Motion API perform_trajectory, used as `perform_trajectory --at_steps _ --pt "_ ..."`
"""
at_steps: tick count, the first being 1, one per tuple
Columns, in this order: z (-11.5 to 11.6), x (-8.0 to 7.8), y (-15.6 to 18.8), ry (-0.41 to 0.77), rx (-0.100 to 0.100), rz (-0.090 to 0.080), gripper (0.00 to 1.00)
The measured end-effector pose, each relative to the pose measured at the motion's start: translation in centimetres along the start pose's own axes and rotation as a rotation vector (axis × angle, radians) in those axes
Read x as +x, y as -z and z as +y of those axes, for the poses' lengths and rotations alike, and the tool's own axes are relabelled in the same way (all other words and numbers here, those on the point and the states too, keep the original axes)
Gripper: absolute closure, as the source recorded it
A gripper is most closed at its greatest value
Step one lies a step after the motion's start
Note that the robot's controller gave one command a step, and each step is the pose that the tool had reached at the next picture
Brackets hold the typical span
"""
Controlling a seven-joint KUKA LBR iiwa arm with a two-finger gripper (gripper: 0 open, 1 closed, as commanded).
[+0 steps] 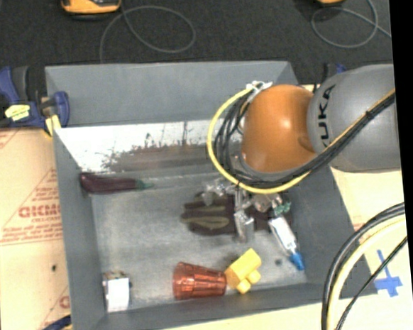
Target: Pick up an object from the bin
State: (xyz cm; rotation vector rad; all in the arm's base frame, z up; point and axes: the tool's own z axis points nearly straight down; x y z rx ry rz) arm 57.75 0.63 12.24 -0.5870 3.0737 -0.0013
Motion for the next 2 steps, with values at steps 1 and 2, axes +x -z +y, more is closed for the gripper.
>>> perform_trajectory --at_steps 1,2 --pt "0.11 -0.93 0.88 -0.184 -0.004 0.001 0.0" --pt "-0.22 -1.52 -0.07 -0.013 0.001 -0.003 0.0"
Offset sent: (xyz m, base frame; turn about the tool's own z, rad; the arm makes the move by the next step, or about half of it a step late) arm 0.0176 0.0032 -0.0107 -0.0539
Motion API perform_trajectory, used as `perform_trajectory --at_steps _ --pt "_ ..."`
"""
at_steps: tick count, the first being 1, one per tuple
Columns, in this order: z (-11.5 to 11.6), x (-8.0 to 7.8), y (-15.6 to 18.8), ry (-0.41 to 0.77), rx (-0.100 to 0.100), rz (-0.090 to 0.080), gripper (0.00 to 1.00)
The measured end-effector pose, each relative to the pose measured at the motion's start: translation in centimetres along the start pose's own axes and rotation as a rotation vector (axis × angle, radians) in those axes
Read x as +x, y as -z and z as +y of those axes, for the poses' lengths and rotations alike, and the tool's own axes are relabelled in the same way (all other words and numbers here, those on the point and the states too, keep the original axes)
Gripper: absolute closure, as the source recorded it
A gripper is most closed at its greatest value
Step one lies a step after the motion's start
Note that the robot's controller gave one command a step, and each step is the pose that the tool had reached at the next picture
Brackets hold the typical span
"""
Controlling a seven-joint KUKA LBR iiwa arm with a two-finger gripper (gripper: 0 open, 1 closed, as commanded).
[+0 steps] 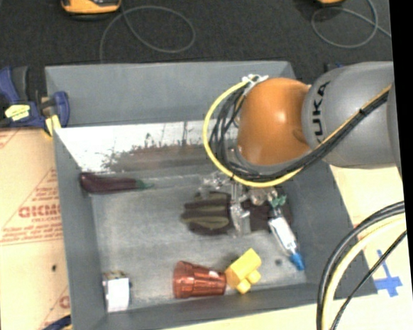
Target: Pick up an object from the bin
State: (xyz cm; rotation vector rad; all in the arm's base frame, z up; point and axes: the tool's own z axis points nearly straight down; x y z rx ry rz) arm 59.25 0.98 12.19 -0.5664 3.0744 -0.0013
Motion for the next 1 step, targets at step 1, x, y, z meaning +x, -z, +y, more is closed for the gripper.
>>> perform_trajectory --at_steps 1 --pt "0.55 -2.8 -4.65 -0.163 -0.003 -0.006 1.0"
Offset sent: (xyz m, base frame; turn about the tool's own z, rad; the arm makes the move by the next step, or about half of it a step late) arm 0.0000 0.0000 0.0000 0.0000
